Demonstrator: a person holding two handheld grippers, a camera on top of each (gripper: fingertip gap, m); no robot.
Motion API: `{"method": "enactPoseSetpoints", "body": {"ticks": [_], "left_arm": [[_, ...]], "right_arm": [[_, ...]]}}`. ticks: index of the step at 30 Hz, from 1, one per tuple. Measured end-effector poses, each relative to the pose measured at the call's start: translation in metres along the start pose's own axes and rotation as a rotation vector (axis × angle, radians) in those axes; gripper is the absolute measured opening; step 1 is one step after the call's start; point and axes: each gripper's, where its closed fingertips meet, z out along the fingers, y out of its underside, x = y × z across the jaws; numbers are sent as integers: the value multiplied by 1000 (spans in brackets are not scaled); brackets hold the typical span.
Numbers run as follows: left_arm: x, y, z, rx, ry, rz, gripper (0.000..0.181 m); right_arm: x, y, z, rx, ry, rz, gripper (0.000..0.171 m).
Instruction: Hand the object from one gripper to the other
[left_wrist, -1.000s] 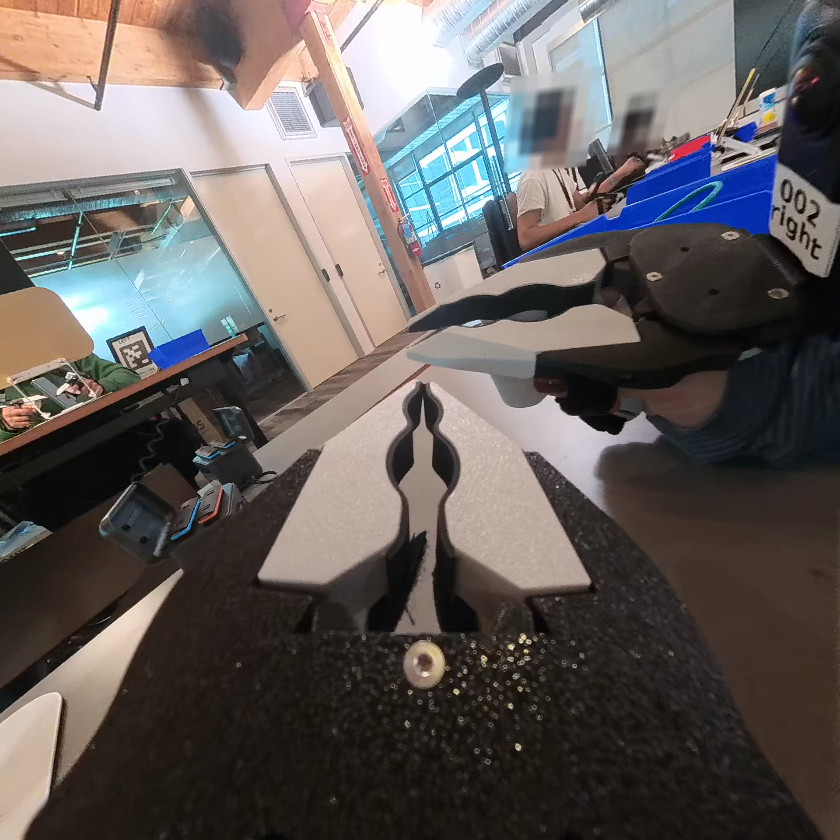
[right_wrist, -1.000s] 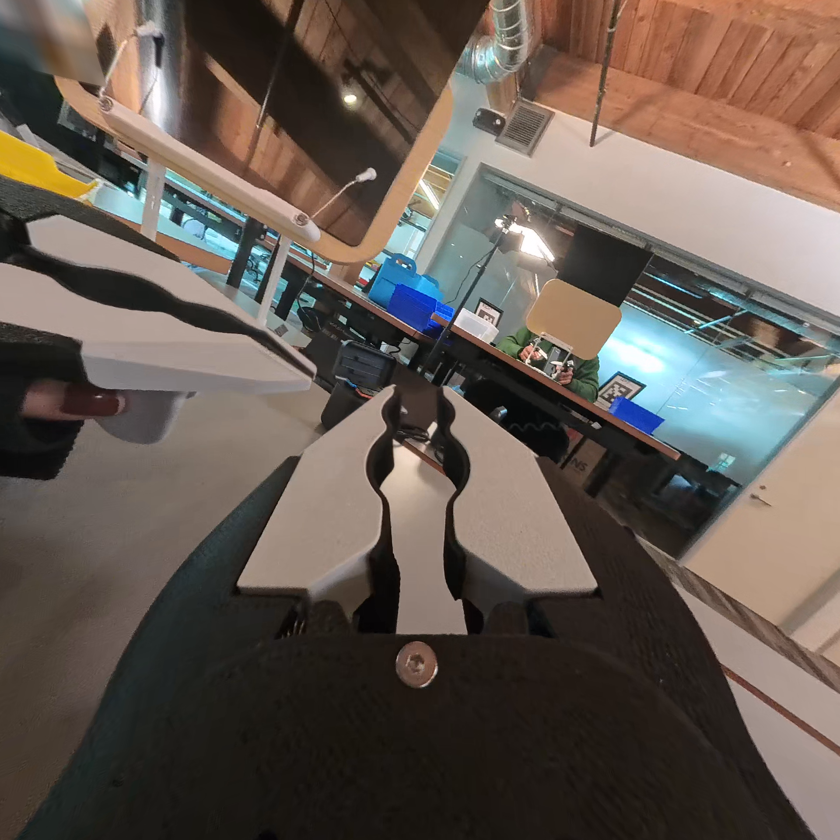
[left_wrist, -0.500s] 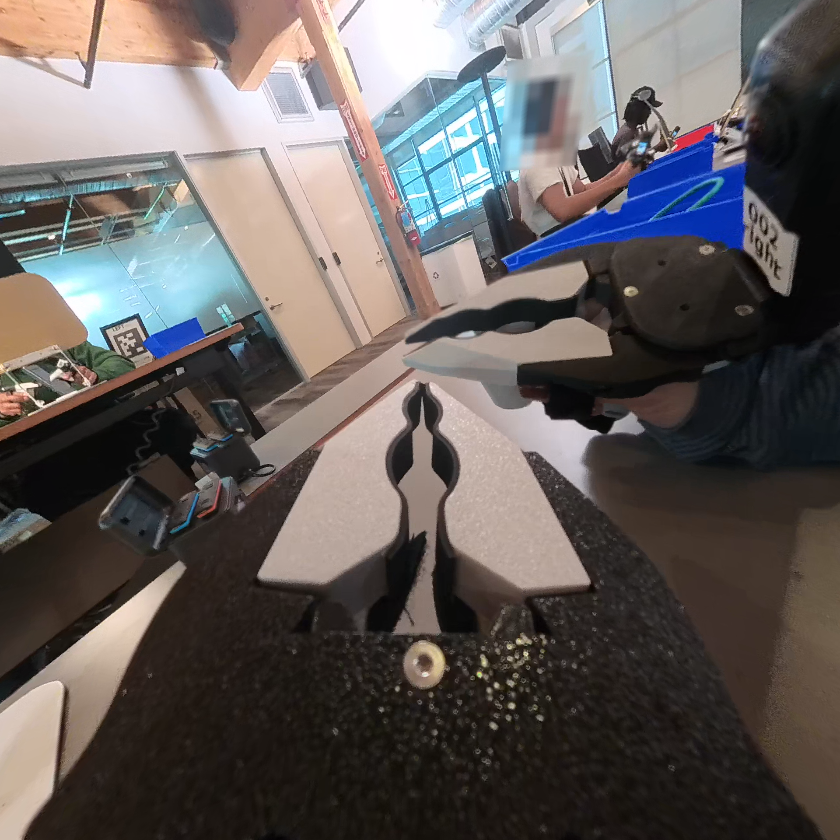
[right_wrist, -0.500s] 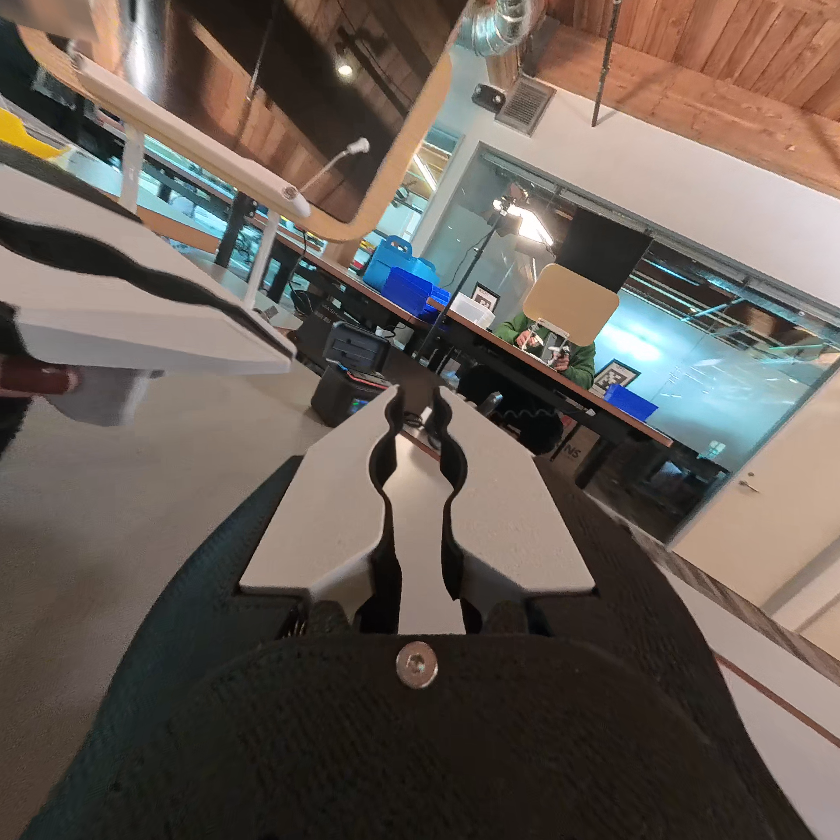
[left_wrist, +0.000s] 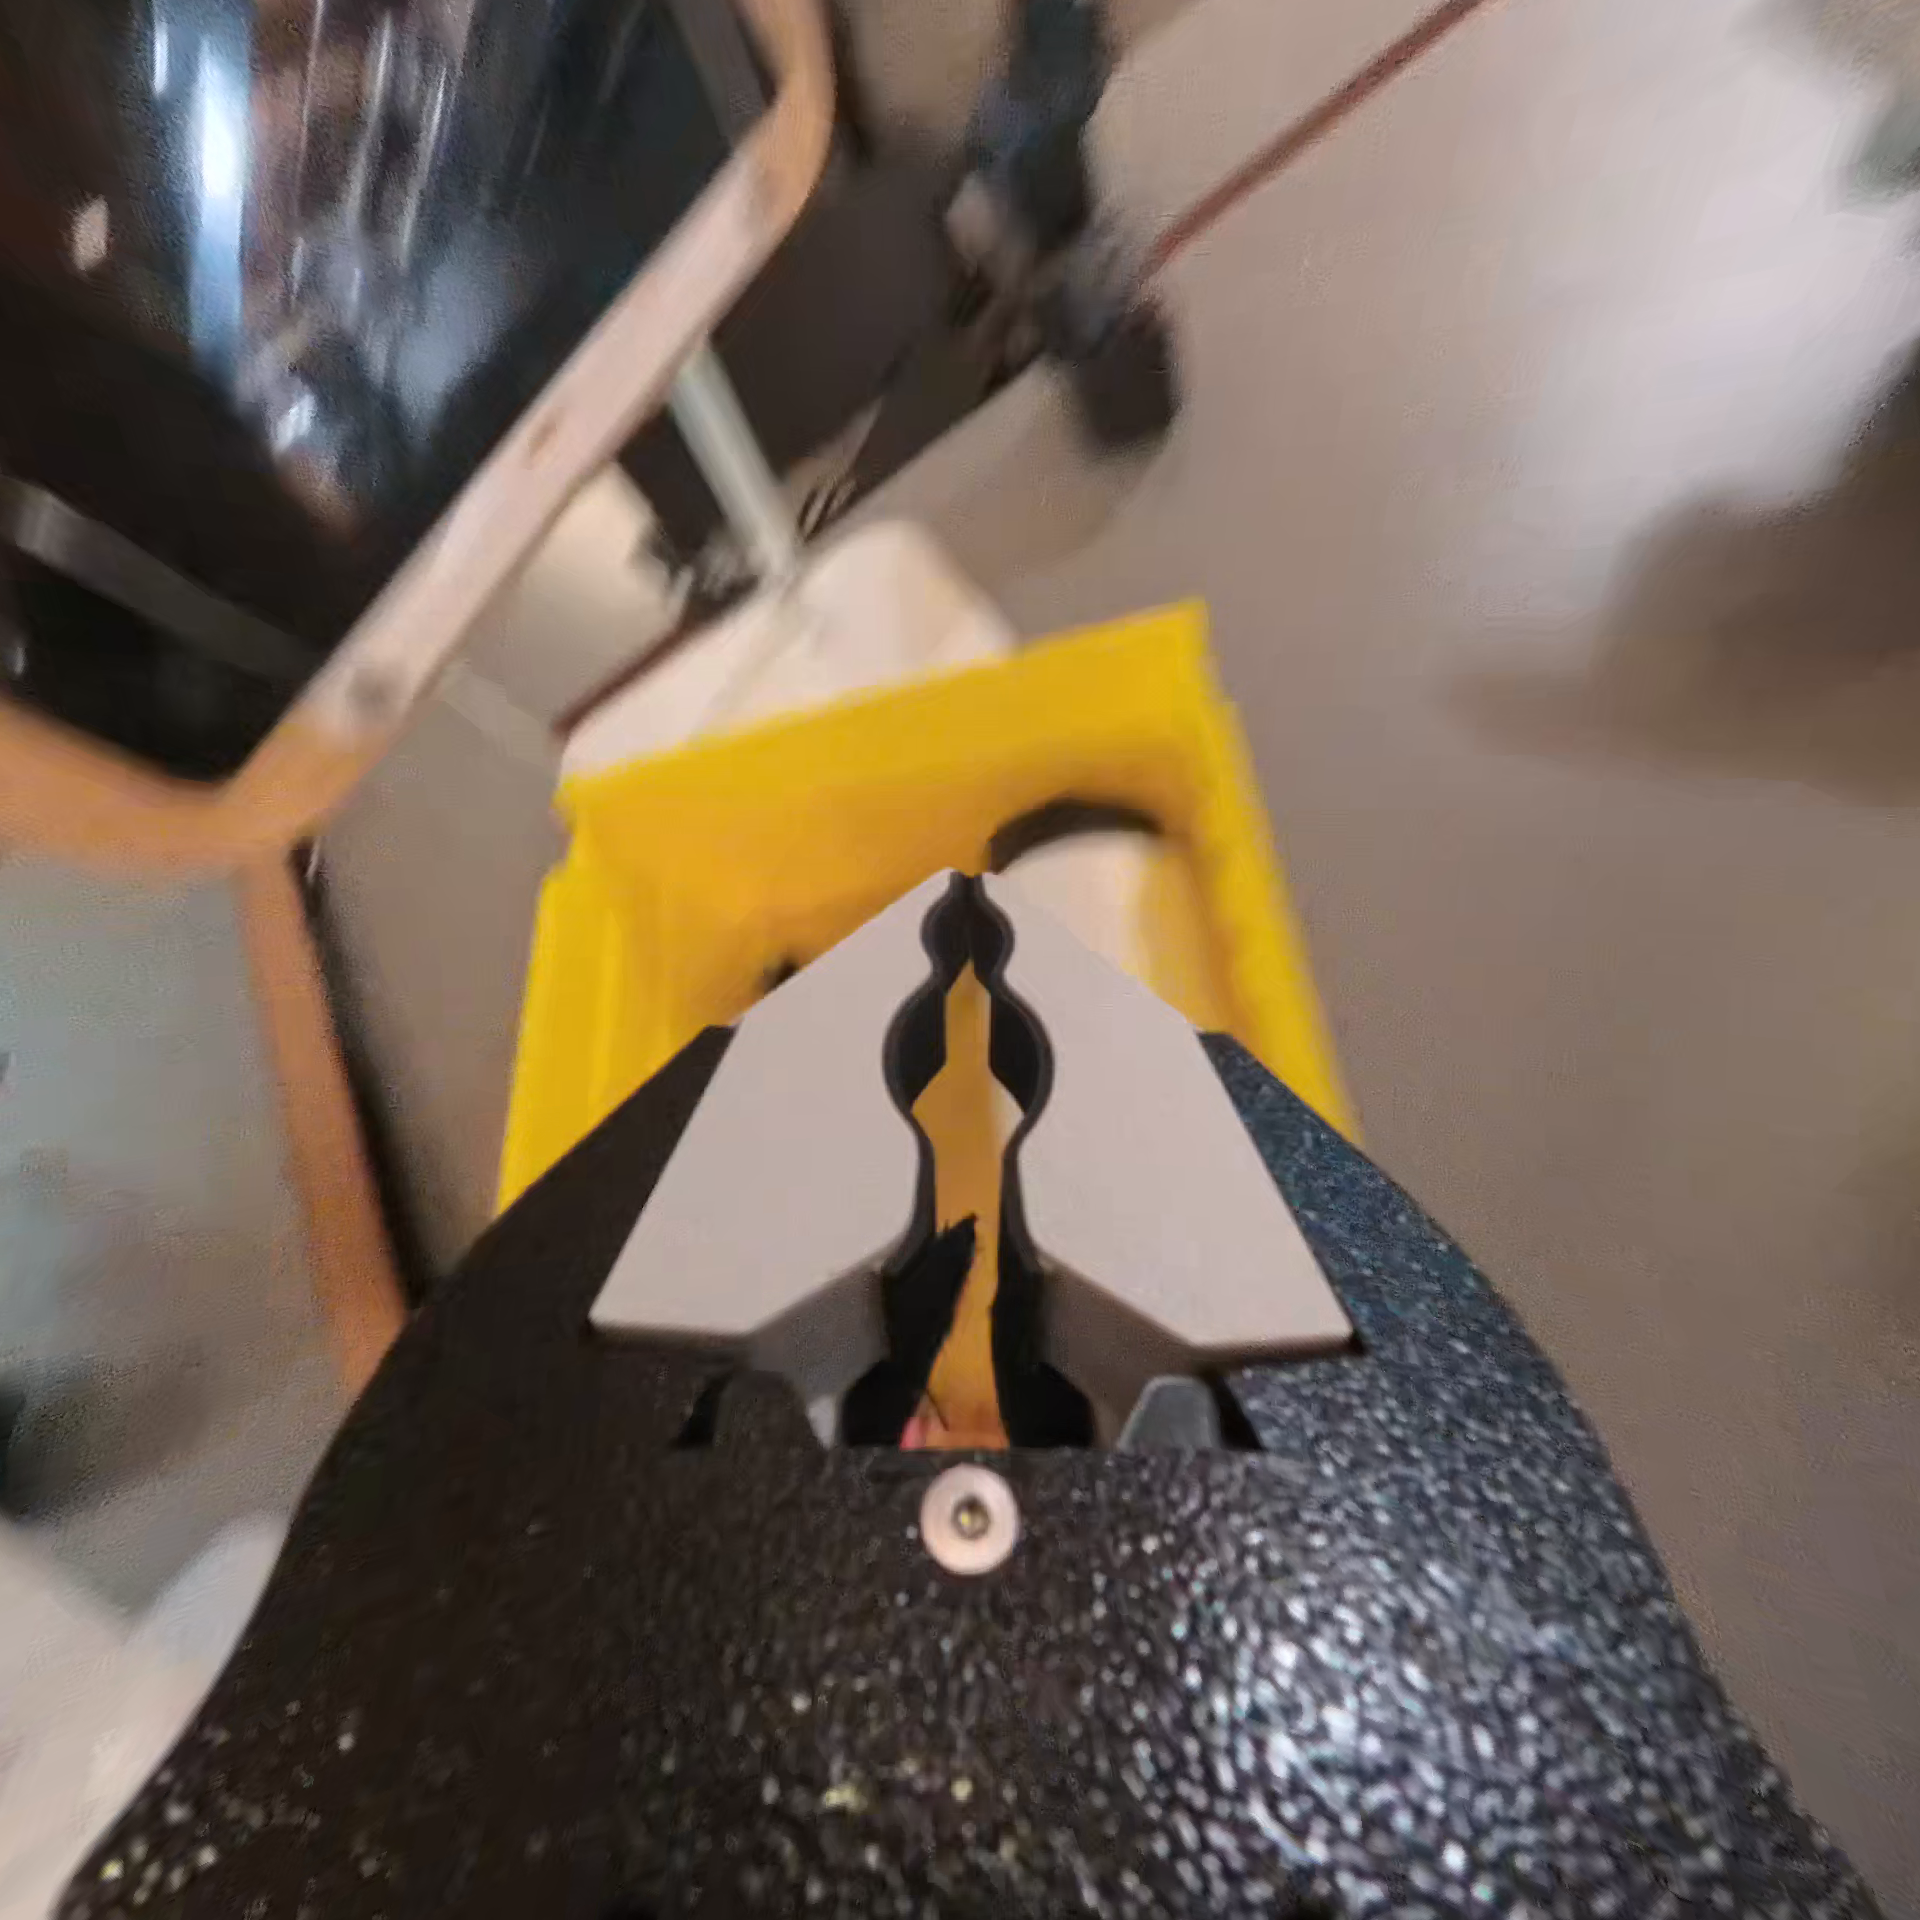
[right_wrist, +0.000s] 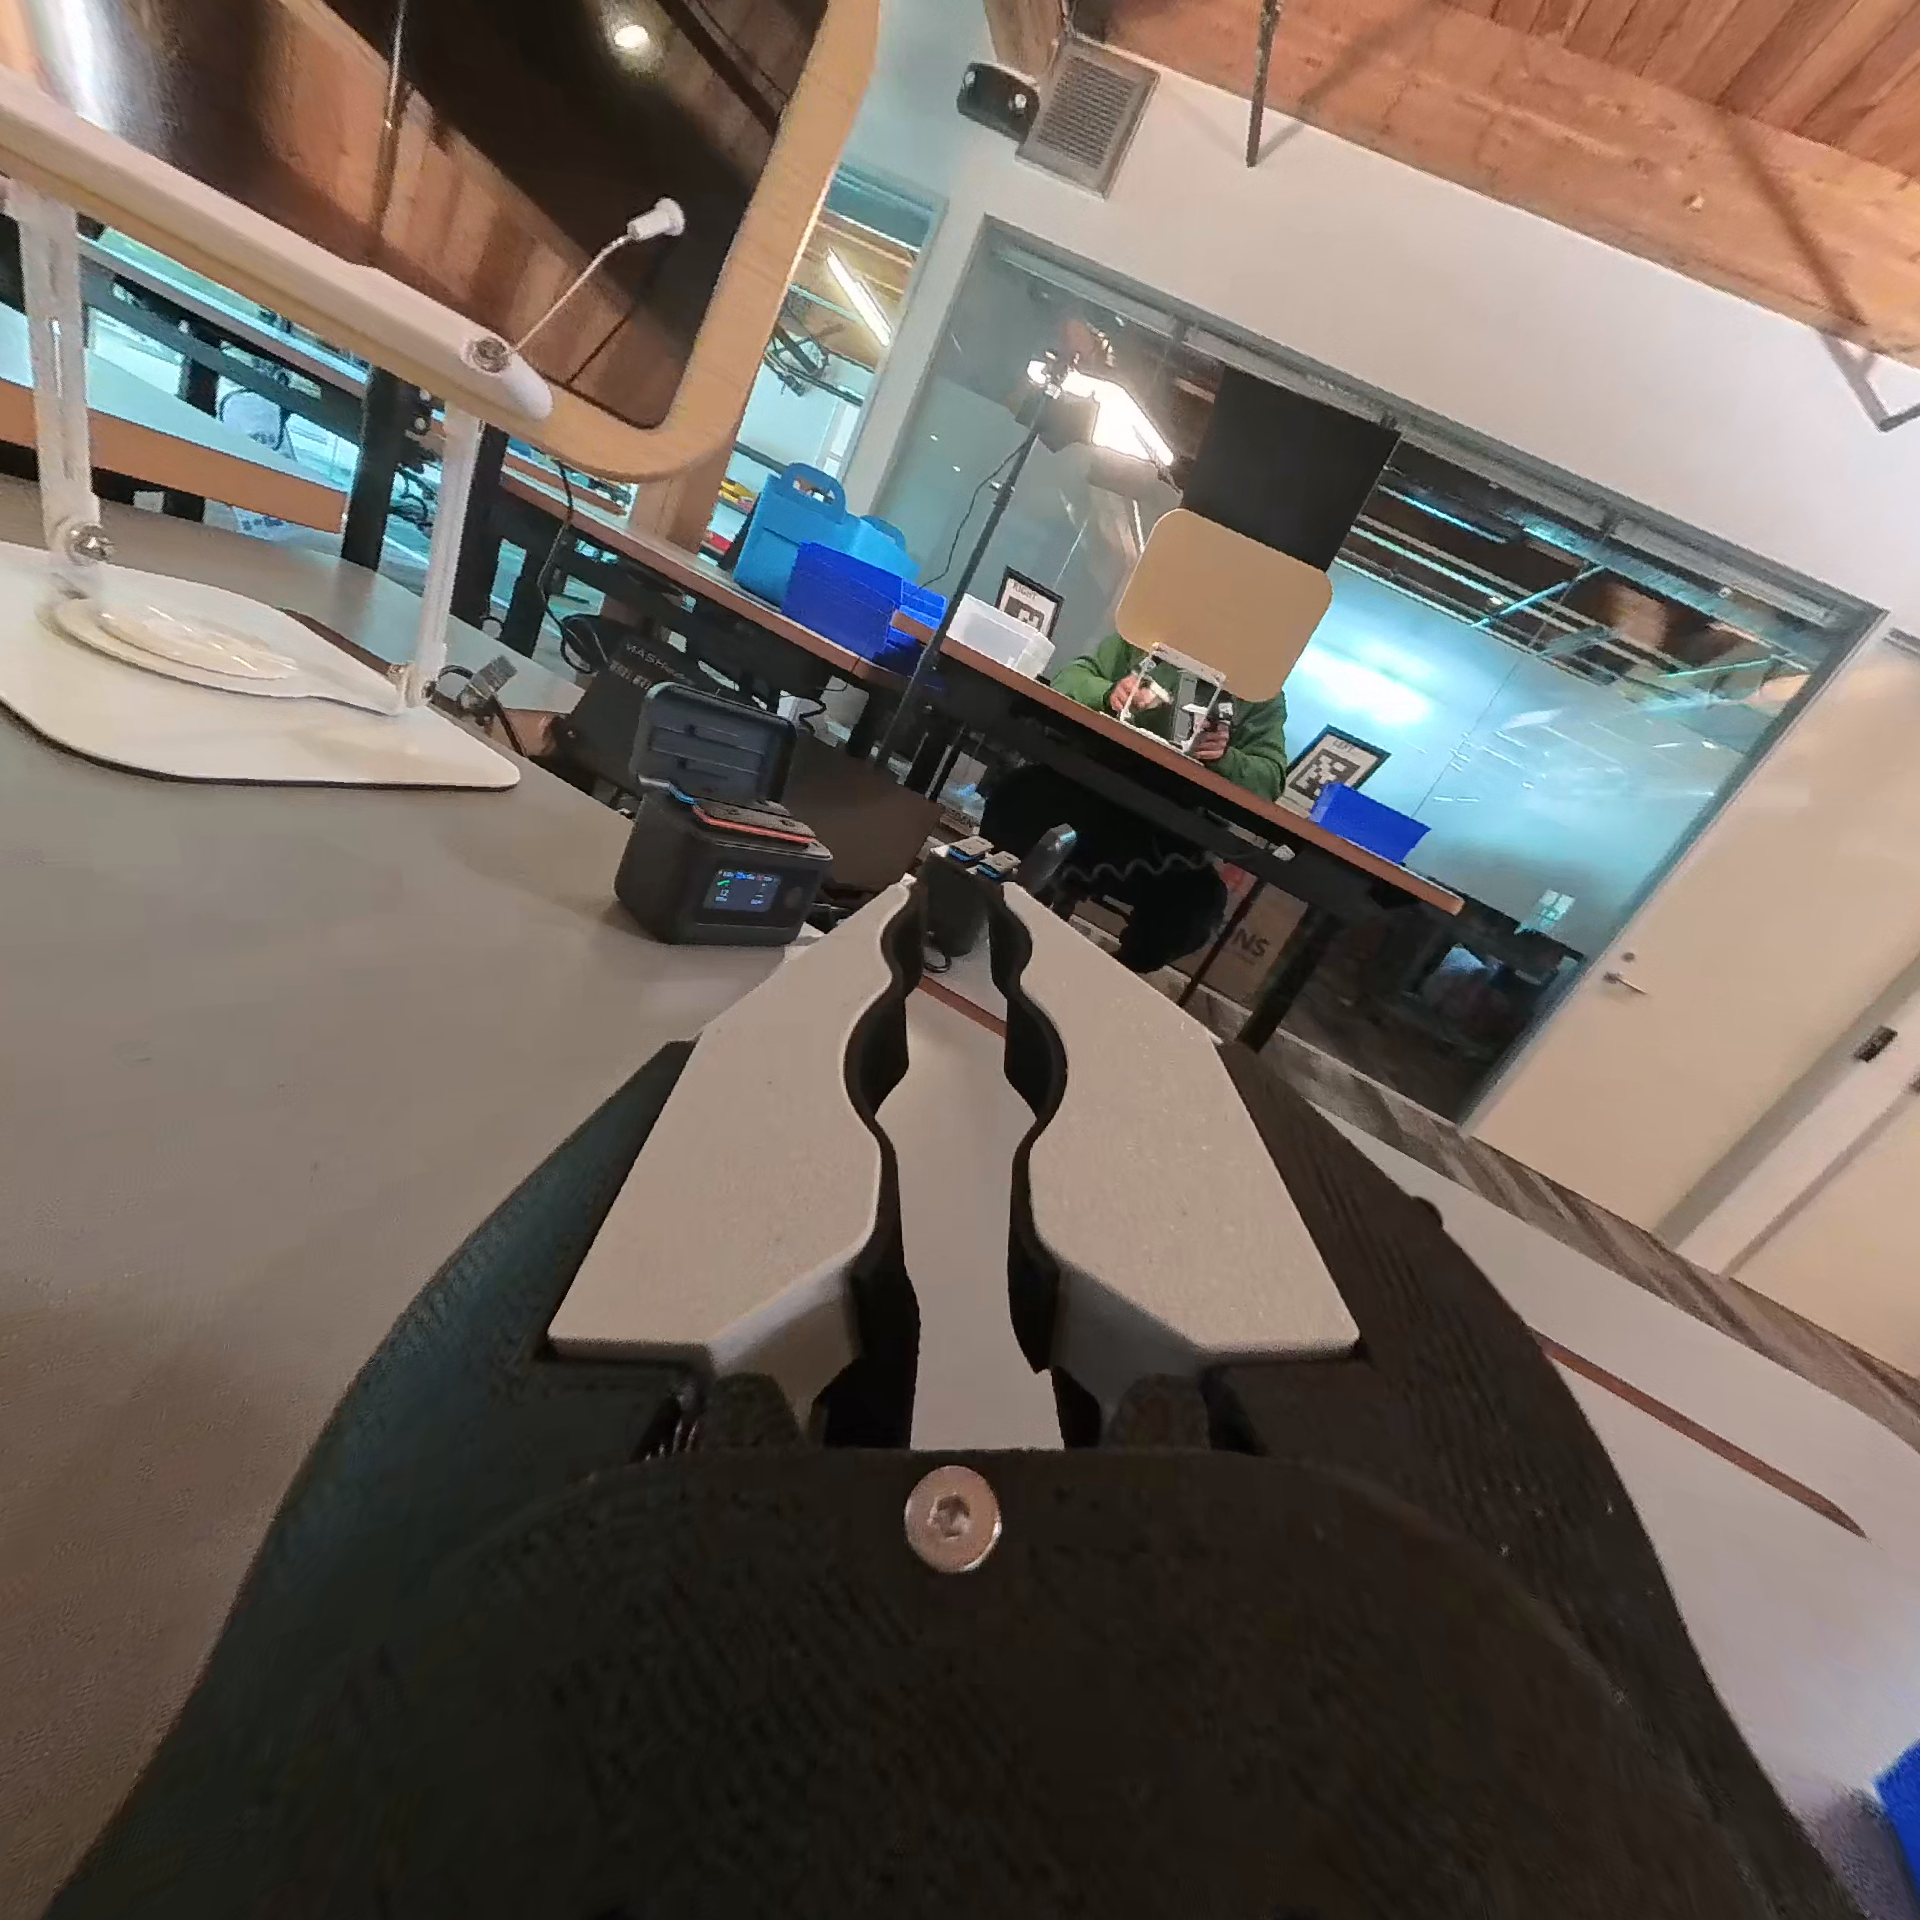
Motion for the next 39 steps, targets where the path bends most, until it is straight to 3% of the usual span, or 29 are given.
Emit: {"method": "enactPoseSetpoints", "body": {"ticks": [6,9,12,27,39], "left_arm": [[-52,109,-13,-307,-36,-11,0],[-40,131,-11,-347,89,-39,3],[-15,146,-7,-397,247,-88,18],[-27,163,26,-487,84,56,20],[-20,175,32,-570,93,57,16]], "right_arm": [[-1,1,1,-9,4,-12,10],[0,1,1,-11,7,-11,10],[1,1,1,-12,12,-8,10],[2,0,1,4,5,20,10],[1,-2,1,18,-11,42,10]]}}
